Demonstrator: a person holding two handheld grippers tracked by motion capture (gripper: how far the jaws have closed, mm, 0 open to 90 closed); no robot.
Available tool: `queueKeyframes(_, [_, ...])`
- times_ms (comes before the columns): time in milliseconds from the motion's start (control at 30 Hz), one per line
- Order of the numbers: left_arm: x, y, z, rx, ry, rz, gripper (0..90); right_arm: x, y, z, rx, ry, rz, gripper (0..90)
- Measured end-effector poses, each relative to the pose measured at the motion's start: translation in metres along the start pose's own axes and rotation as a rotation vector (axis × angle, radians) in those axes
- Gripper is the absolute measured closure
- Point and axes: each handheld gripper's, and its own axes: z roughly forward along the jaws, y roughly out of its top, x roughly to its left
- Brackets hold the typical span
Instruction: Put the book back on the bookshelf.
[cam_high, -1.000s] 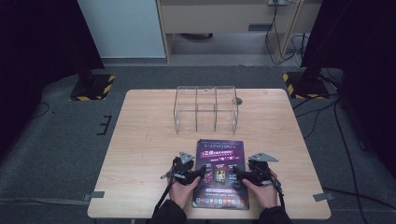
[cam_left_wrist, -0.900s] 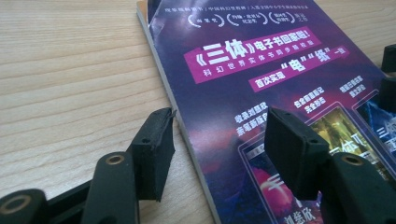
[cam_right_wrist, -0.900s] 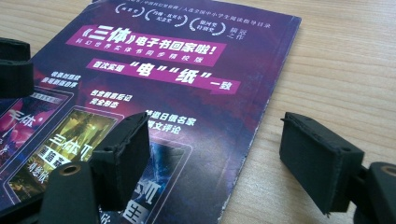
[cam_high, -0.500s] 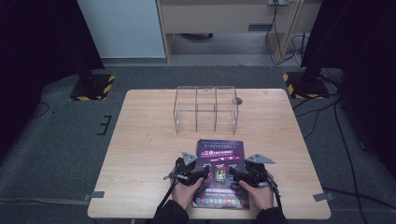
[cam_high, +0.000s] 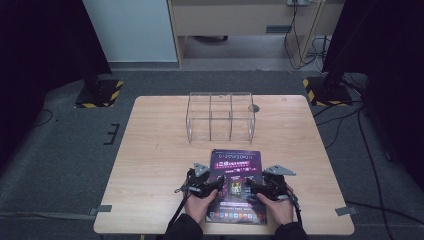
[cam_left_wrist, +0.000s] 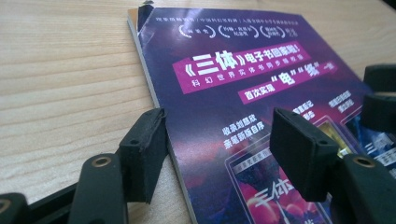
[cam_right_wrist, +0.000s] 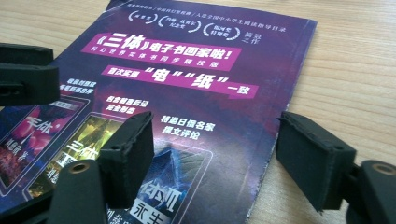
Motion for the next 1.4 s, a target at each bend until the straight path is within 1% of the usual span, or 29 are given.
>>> queueKeyframes(67, [0.001, 0.000, -0.001, -0.005, -0.003, -0.024, 36.4, 0.000, 0.000, 0.000, 0.000, -0.003, -0.001, 29.1])
queueKeyframes(100, [0.002, -0.001, -0.001, -0.006, 0.000, -0.027, 38.3, 0.000, 0.000, 0.000, 0.000, -0.006, -0.001, 29.2])
queueKeyframes(133, [0.002, -0.001, -0.001, -0.013, 0.000, -0.041, 42.0, 0.001, 0.000, 0.000, 0.001, -0.014, -0.005, 29.2])
queueKeyframes(167, [0.003, -0.001, -0.002, -0.015, -0.001, -0.050, 42.0, 0.001, 0.000, 0.000, 0.001, -0.014, -0.005, 29.2])
queueKeyframes(267, [0.010, -0.002, -0.004, -0.031, -0.034, -0.106, 46.3, 0.002, 0.000, 0.000, 0.003, -0.018, -0.006, 29.3])
queueKeyframes(333, [0.010, -0.003, -0.006, -0.049, -0.044, -0.108, 48.4, 0.001, 0.000, 0.000, 0.001, -0.015, -0.004, 30.4])
queueKeyframes(367, [0.010, -0.004, -0.009, -0.071, -0.060, -0.106, 48.4, 0.001, 0.000, 0.000, 0.000, -0.014, 0.000, 31.0])
queueKeyframes(400, [0.010, -0.004, -0.009, -0.071, -0.060, -0.106, 48.4, 0.000, 0.000, 0.000, -0.001, -0.012, 0.004, 31.1])
queueKeyframes(467, [0.009, -0.005, -0.014, -0.098, -0.094, -0.115, 48.4, 0.000, 0.000, 0.000, -0.003, -0.011, 0.011, 31.4])
queueKeyframes(500, [0.009, -0.005, -0.016, -0.103, -0.110, -0.108, 48.3, -0.001, 0.000, 0.000, -0.007, -0.008, 0.016, 31.5])
queueKeyframes(533, [0.008, -0.005, -0.019, -0.106, -0.133, -0.100, 47.2, -0.001, 0.000, -0.001, -0.006, -0.006, 0.022, 32.3])
queueKeyframes(567, [0.008, -0.005, -0.019, -0.106, -0.133, -0.100, 45.8, -0.001, 0.000, -0.001, -0.006, -0.006, 0.022, 32.3])
queueKeyframes(600, [0.007, -0.006, -0.020, -0.106, -0.143, -0.097, 45.8, -0.001, 0.000, -0.001, -0.007, -0.007, 0.022, 32.3])
queueKeyframes(633, [0.007, -0.007, -0.021, -0.103, -0.150, -0.092, 42.8, -0.001, 0.000, 0.000, -0.007, -0.008, 0.021, 33.1])
queueKeyframes(700, [0.007, -0.009, -0.021, -0.101, -0.160, -0.092, 41.7, -0.002, 0.000, 0.000, -0.010, -0.009, 0.020, 33.2])
queueKeyframes(767, [0.007, -0.009, -0.022, -0.112, -0.186, -0.101, 39.9, -0.001, 0.000, 0.000, -0.010, -0.011, 0.027, 33.8])
queueKeyframes(833, [0.006, -0.009, -0.023, -0.130, -0.244, -0.118, 39.9, -0.001, 0.000, 0.000, -0.013, -0.013, 0.030, 34.0])
queueKeyframes(867, [0.005, -0.009, -0.023, -0.134, -0.262, -0.106, 40.6, -0.002, 0.000, 0.000, -0.012, -0.013, 0.028, 34.0])
queueKeyframes(900, [0.002, -0.009, -0.023, -0.132, -0.265, -0.099, 40.6, -0.002, 0.000, 0.000, -0.012, -0.013, 0.028, 34.0])
queueKeyframes(967, [-0.005, -0.009, -0.021, -0.114, -0.242, -0.051, 40.3, -0.002, 0.000, 0.000, -0.012, -0.009, 0.025, 34.0])
queueKeyframes(1000, [-0.008, -0.010, -0.019, -0.109, -0.222, -0.015, 39.9, -0.002, 0.000, 0.000, -0.012, -0.008, 0.025, 34.0])
queueKeyframes(1033, [-0.008, -0.010, -0.019, -0.109, -0.222, -0.015, 39.9, -0.002, 0.000, 0.000, -0.012, -0.008, 0.025, 34.0])
queueKeyframes(1067, [-0.011, -0.009, -0.018, -0.102, -0.210, -0.001, 40.6, -0.002, 0.000, 0.000, -0.013, -0.007, 0.027, 34.1])
queueKeyframes(1100, [-0.013, -0.009, -0.017, -0.085, -0.204, 0.002, 40.8, -0.002, 0.000, 0.000, -0.013, -0.007, 0.027, 34.1])
queueKeyframes(1133, [-0.013, -0.009, -0.017, -0.085, -0.204, 0.002, 40.8, -0.002, 0.000, 0.000, -0.013, -0.007, 0.027, 34.1])
queueKeyframes(1200, [-0.016, -0.007, -0.015, -0.058, -0.181, 0.035, 41.1, -0.002, 0.000, 0.000, -0.013, -0.009, 0.026, 34.1])
queueKeyframes(1300, [-0.019, -0.003, -0.013, -0.024, -0.139, 0.071, 45.3, -0.002, 0.000, 0.000, -0.013, -0.010, 0.025, 34.5])
queueKeyframes(1367, [-0.020, -0.001, -0.013, -0.006, -0.097, 0.097, 50.4, -0.001, 0.000, 0.000, -0.010, -0.011, 0.025, 34.6])
queueKeyframes(1400, [-0.022, -0.001, -0.012, 0.002, -0.062, 0.113, 53.8, -0.002, 0.000, 0.000, -0.011, -0.012, 0.018, 34.6])
